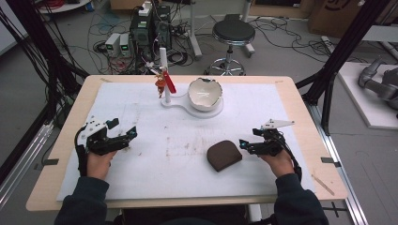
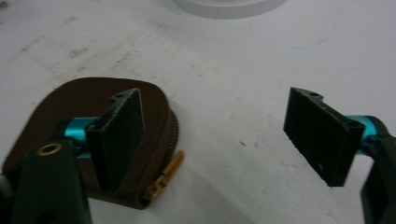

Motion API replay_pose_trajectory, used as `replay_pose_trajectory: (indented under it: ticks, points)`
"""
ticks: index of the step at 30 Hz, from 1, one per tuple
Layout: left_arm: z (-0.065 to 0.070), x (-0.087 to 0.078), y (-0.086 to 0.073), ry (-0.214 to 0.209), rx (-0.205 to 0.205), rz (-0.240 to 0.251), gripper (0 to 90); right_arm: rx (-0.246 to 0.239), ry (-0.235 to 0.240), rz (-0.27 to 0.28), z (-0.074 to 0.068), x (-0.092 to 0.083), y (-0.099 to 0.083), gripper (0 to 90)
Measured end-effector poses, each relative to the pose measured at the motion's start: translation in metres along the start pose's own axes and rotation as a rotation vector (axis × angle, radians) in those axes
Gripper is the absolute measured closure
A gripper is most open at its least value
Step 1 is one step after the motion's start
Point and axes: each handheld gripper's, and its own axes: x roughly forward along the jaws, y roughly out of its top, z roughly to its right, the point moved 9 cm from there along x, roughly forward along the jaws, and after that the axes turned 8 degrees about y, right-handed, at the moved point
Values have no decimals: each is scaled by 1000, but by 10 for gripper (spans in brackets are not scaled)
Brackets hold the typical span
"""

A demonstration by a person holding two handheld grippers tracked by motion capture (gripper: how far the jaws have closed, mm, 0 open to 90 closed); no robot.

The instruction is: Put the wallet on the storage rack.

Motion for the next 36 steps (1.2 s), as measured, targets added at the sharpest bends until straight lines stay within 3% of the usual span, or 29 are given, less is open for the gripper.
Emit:
replay_pose_trajectory:
  ticks: [1, 2, 6, 7, 9, 10, 12, 13, 14, 20, 26, 29, 30, 32, 33, 36]
  points:
    - [0, 1, -2, -4, -4, -5, 170, 6, 16, -2, -2, 2, 0, 249]
    - [-1, 2, -3, -8, -8, -12, 171, 30, 63, -11, -8, 10, -1, 254]
    - [-2, 5, -5, -17, -19, -21, 171, 40, 108, -48, -13, 20, -5, 296]
    - [-2, 5, -5, -21, -20, -20, 171, 62, 147, -56, -16, 26, -6, 315]
    - [-2, 4, -5, -22, -23, -21, 172, 70, 166, -56, -18, 27, -6, 343]
    - [-3, 4, -5, -18, -22, -24, 173, 100, 230, -54, -22, 28, -6, 353]
    - [-3, 4, -5, -17, -21, -26, 174, 106, 248, -59, -24, 29, -7, 345]
    - [-3, 4, -6, -14, -21, -28, 174, 117, 289, -70, -27, 31, -9, 324]
    - [-4, 4, -6, -12, -22, -31, 175, 139, 317, -140, -30, 38, -18, 307]
    - [-5, 5, -9, 1, -19, -53, 181, 126, 316, -156, -29, 40, -19, 337]
    - [-2, 6, -10, -11, -20, -61, 192, 133, 314, -165, -29, 38, -19, 367]
    - [5, 7, -12, -52, -24, -74, 234, 94, 300, -164, -29, 38, -17, 395]
    - [11, 9, -12, -68, -24, -78, 236, 34, 275, -173, -31, 36, -15, 413]
    - [21, 11, -12, -97, -16, -84, 237, 18, 269, -176, -32, 36, -14, 422]
    - [27, 12, -13, -115, -12, -90, 238, -34, 246, -169, -34, 34, -12, 489]
    - [48, 18, -15, -173, 8, -110, 241, -128, 219, -151, -38, 31, -7, 529]
